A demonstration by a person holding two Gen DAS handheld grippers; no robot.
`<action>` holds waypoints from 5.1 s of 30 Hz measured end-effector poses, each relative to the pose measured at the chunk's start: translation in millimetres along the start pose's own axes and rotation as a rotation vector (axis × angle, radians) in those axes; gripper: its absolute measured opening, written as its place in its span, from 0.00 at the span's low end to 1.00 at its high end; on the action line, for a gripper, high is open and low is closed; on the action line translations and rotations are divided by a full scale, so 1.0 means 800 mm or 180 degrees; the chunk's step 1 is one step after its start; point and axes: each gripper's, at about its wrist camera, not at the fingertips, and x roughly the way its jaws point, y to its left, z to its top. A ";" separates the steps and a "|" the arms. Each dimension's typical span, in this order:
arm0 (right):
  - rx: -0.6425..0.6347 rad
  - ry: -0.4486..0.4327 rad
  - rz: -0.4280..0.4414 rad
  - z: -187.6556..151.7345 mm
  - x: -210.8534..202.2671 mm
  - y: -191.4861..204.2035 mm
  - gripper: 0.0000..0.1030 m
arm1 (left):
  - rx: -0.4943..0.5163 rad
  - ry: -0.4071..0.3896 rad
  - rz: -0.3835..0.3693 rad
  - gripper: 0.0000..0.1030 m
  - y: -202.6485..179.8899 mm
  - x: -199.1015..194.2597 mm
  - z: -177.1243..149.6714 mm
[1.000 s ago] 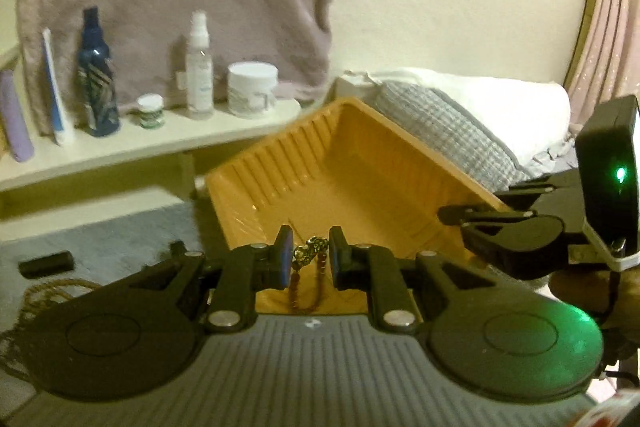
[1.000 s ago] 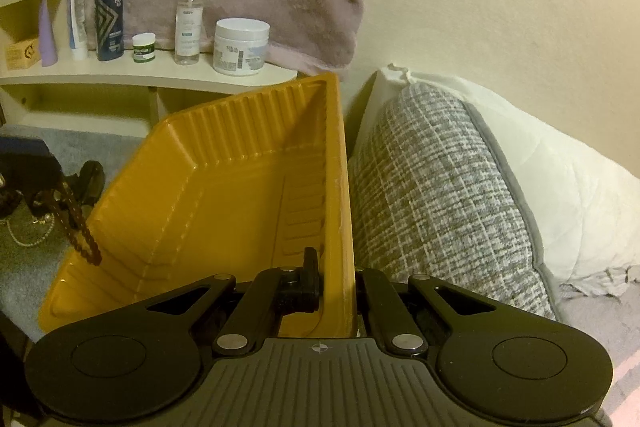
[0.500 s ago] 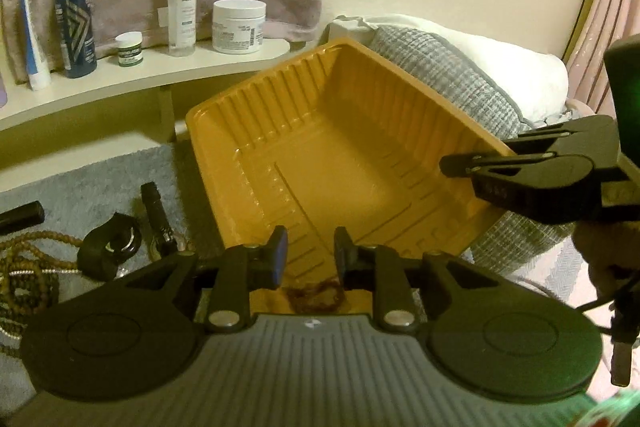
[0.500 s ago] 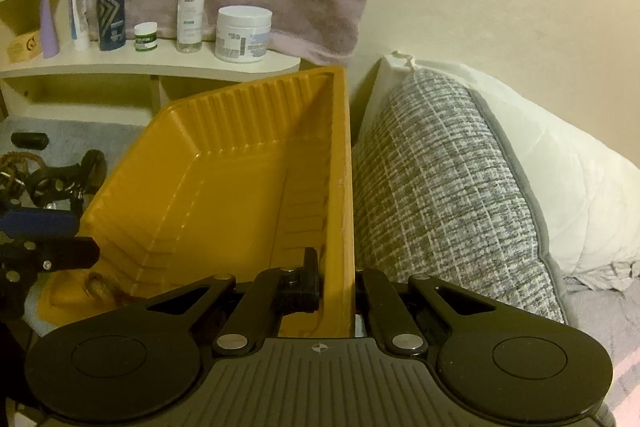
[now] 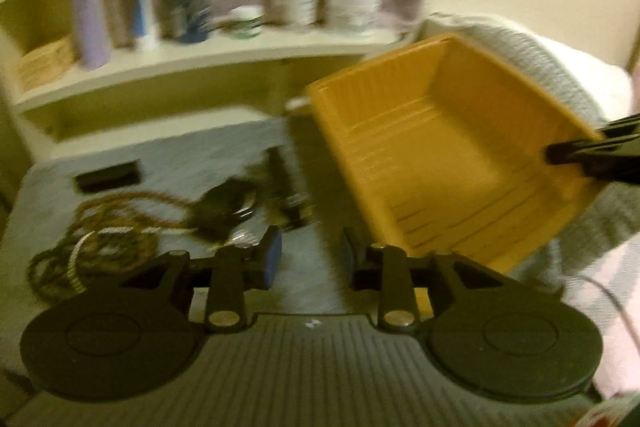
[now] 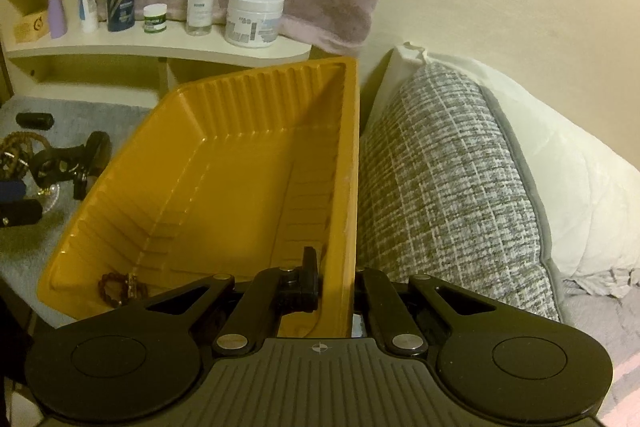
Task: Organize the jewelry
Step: 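Carry the bracelet over the tray and open the left tool, then grasp the black watch on the towel with the left tool, then carry the black watch into the tray and open the left tool, then grasp the second black watch with the metal face using the left tool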
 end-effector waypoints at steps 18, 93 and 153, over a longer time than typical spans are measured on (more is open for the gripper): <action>-0.0015 0.0062 -0.0015 0.000 0.005 -0.002 0.03 | 0.0308 -0.0024 0.0441 0.36 0.048 0.058 -0.002; 0.0057 0.0004 -0.0027 -0.004 0.007 -0.004 0.03 | 0.0409 -0.0302 -0.0319 0.27 -0.027 0.003 0.020; 0.0047 0.0002 -0.0050 -0.005 0.011 -0.006 0.04 | 0.0020 -0.0224 0.0156 0.15 0.012 0.050 0.010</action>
